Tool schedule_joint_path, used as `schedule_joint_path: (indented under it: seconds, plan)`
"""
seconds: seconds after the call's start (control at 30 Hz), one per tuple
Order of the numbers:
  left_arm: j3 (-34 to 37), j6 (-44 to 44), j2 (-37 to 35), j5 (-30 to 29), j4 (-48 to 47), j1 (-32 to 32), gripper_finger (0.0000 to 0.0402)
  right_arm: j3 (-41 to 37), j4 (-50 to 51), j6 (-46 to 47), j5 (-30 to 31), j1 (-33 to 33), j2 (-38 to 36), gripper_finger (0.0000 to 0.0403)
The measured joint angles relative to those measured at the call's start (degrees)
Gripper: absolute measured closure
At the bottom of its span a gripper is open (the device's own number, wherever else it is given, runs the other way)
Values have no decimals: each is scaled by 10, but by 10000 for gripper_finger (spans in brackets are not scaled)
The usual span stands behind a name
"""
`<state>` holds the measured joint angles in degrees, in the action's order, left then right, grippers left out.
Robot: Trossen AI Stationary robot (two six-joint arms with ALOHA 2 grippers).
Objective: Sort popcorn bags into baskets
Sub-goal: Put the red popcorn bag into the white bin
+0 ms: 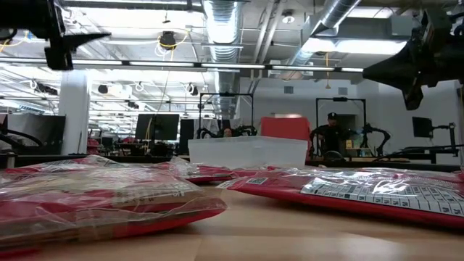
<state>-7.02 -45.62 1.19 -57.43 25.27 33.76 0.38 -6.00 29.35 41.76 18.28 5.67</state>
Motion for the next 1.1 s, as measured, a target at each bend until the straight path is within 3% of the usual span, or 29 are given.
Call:
schedule_joint_path:
  seconds: [0.17,0.47,0.67,0.87,1.0,1.1]
  plan:
    - [-46,50,4,2,-4,0,123,3,-2,102,1,-1,0,351]
    - [-123,149,61,-4,-6,0,123,5,-6,122,20,-31,0,351]
    - [-170,144,124,-4,-67,0,123,5,10,202,20,-46,0,351]
    - [-292,62,220,-2,-297,0,123,7,-1,223,29,-73,-2,351]
    - [-395,-90,303,23,-570,-1,123,7,-1,209,29,-87,-2,349]
    - [-447,-209,371,83,-760,-12,122,7,0,172,30,-91,0,333]
